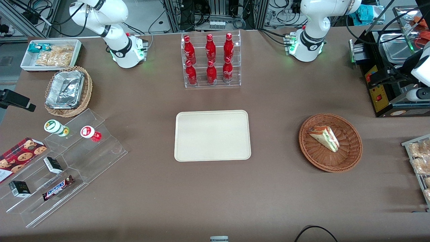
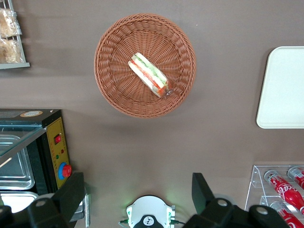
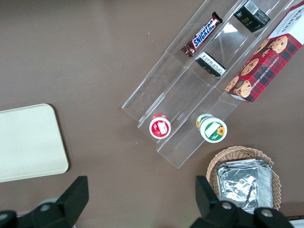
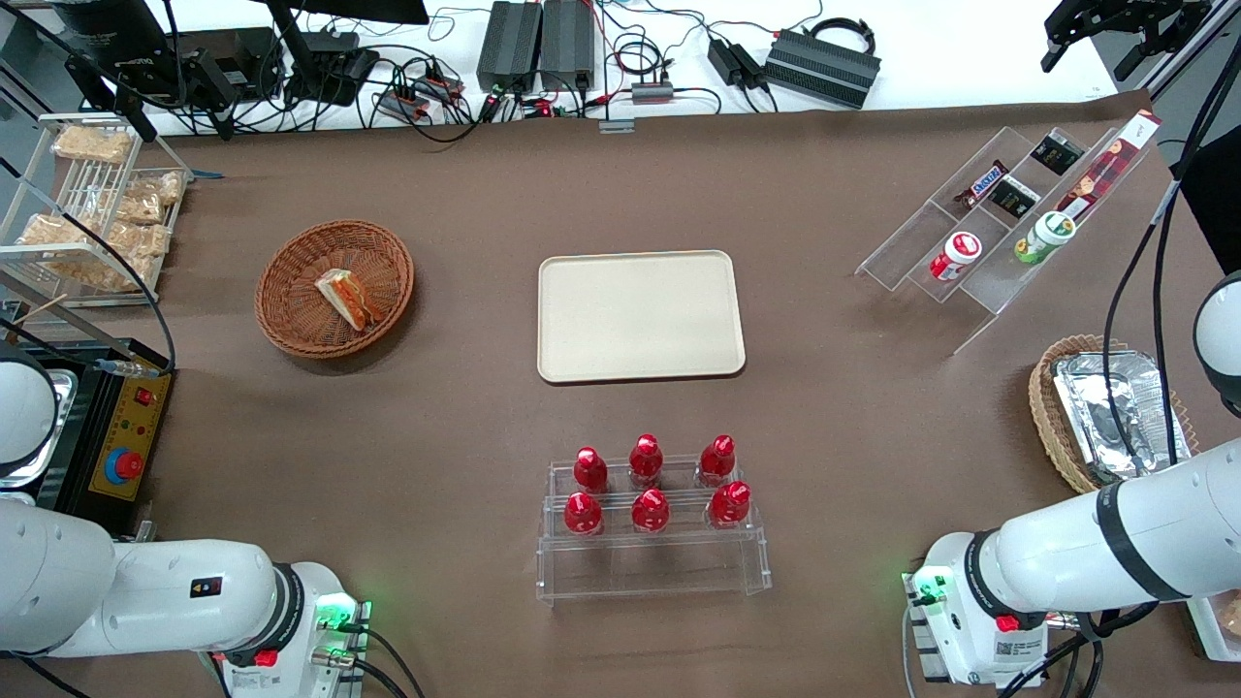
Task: Place sandwich from basket to tray
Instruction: 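Move the left gripper over the sandwich in the wicker basket, then lower the left gripper and close it on the wrapped sandwich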
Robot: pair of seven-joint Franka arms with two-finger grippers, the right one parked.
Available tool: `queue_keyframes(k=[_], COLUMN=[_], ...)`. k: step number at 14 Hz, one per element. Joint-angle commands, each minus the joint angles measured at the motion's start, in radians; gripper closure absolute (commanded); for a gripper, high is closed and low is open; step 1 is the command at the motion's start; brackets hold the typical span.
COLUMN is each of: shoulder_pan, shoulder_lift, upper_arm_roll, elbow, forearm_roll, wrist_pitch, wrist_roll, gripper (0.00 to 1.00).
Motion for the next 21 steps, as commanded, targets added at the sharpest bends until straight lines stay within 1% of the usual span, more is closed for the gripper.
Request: queue_keyframes(k=[1, 3, 5, 9, 12, 17, 18, 21], shoulder_pan=[-0.001, -0.001, -0.001, -0.001, 0.003, 0.003, 0.003, -0.004], shoulder_lift=[-0.009, 0.009, 0.022, 0.016, 0.023, 0.02, 0.023, 0.051], upper_arm_roll=[-0.001, -0.001, -0.001, -0.001, 0.002, 0.002, 0.002, -0.001], elbow=[0.008, 0.003, -0.062, -0.288, -0.406, -0.587, -0.618, -0.727], forearm_roll=[-0.01, -0.007, -0.001, 0.008, 0.007, 0.007, 0.007, 0.007], wrist_pitch=[-0.014, -0.014, 0.018, 0.271, 0.403, 0.664, 0.719, 0.964], wrist_roll=[-0.019, -0.024, -0.021, -0.019, -0.027, -0.229, -0.302, -0.587], gripper=[0.0, 0.0, 0.0, 0.0, 0.0, 0.0, 0.0, 0.0])
